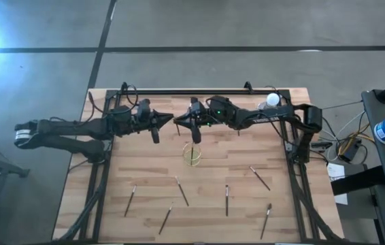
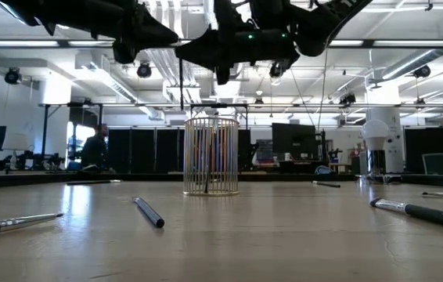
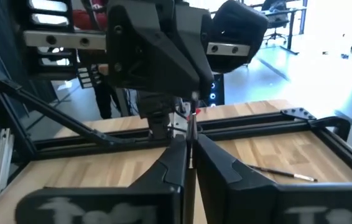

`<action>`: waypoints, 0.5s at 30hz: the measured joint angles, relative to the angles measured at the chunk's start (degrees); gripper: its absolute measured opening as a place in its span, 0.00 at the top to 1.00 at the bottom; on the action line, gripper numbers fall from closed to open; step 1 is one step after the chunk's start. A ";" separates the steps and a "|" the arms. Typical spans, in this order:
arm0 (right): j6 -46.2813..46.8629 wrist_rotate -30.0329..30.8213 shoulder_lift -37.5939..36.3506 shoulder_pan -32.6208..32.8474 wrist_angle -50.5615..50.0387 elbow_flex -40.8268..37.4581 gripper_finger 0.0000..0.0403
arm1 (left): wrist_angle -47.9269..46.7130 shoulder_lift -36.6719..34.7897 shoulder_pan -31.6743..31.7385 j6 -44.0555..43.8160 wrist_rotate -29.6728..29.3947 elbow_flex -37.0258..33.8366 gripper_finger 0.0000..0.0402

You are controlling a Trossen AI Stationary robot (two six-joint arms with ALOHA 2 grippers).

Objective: Pick & Place Makeup Brushes
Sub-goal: Put the eyeshadow brush into the gold makeup brush holder

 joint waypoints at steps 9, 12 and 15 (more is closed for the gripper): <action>-0.08 4.69 -9.10 2.31 -0.04 -7.91 0.97 | 0.51 -4.13 -0.04 1.01 0.01 -4.71 0.83; -0.25 8.17 -13.03 5.38 0.02 -10.83 0.97 | 3.76 -4.64 -0.04 1.01 0.01 -8.54 0.81; -0.20 14.10 -15.59 9.33 0.20 -13.62 0.97 | 8.42 -4.46 -0.04 1.05 -0.27 -12.45 0.81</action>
